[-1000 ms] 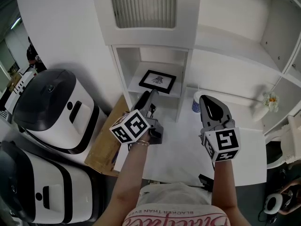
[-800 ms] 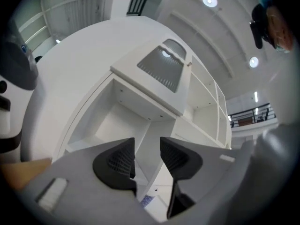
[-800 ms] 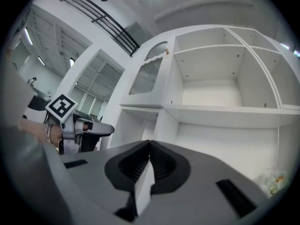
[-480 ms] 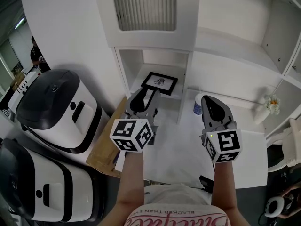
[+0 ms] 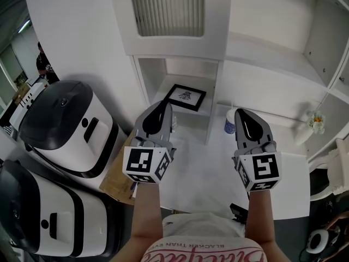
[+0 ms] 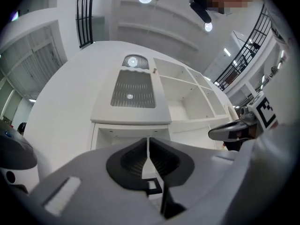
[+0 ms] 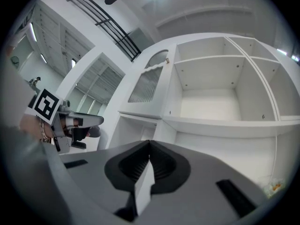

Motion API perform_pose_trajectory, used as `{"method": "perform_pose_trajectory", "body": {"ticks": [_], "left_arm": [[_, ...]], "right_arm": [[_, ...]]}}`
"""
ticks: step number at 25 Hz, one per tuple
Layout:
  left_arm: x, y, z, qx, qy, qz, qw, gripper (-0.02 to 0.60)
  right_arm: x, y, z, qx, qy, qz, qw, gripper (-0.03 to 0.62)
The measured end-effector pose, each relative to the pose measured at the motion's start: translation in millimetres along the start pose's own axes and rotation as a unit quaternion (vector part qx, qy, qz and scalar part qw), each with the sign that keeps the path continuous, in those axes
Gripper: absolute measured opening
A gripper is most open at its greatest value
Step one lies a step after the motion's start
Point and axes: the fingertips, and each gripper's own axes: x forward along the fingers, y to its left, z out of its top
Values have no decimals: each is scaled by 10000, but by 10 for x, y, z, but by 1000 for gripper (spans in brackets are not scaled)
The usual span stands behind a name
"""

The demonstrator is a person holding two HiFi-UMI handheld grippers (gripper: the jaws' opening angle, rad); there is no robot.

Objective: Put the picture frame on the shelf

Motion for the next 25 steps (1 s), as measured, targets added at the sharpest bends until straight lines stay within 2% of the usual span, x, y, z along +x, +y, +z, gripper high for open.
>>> {"method": "perform_pose_trajectory", "body": {"ticks": [2,10,25], "left_arm": [[5,-4,15,66,5,-21,10000,9],[86,-73,38,533,57,-97,9985,9],[143,-157,125,571,-124,-296,9978,9]], "right_arm": [[7,-1,14,-6,-30,-5,10000,8],[24,-23,96,-75,-162,1,9998,8],[-10,-106,65,-78,-143,-192,9997,6]]}}
